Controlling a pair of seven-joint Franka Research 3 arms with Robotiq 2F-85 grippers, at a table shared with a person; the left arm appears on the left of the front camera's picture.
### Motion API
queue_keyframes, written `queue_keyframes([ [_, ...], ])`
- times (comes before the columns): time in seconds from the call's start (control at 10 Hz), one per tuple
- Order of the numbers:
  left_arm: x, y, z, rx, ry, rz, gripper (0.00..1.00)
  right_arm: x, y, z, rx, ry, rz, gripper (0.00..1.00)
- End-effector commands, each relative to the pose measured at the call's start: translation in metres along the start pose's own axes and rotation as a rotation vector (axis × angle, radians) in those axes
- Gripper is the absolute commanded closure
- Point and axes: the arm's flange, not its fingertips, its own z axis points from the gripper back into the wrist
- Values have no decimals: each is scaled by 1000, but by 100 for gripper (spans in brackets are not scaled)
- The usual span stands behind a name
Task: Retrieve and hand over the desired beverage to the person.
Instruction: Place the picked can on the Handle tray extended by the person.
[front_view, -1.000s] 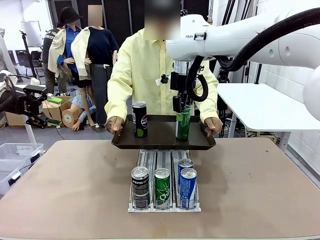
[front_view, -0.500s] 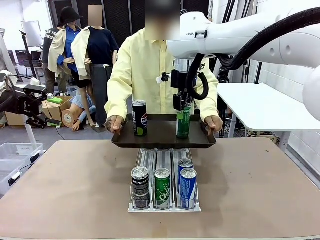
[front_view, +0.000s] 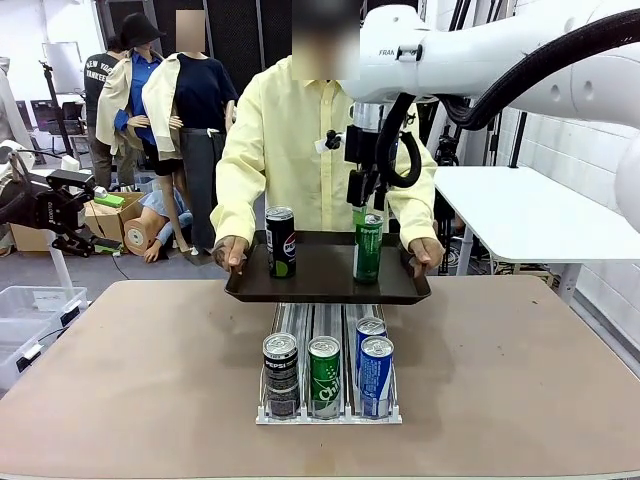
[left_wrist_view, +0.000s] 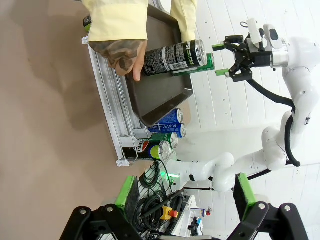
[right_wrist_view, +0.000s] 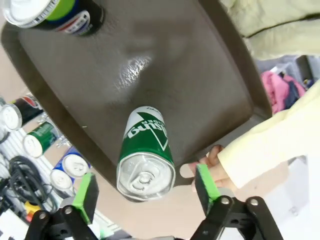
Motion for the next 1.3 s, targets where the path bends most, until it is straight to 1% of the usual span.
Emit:
queue_keyframes([
  [0.0,0,-1,1,0,-2,-1,0,-4,-2,12,-14,11,25,0],
  [0.2,0,-1,1,0,-2,-1,0,-7,0,14,-14,12,27,0],
  [0.3,0,-1,1,0,-2,-1,0,-7,1,14,0,27,51,0],
  [0.4,0,-1,1,0,-2,-1,0,-5,2,13,-10,-9,5,0],
  [1.2,0,-1,1,0,-2,-1,0,-5,2,13,-10,-9,5,0],
])
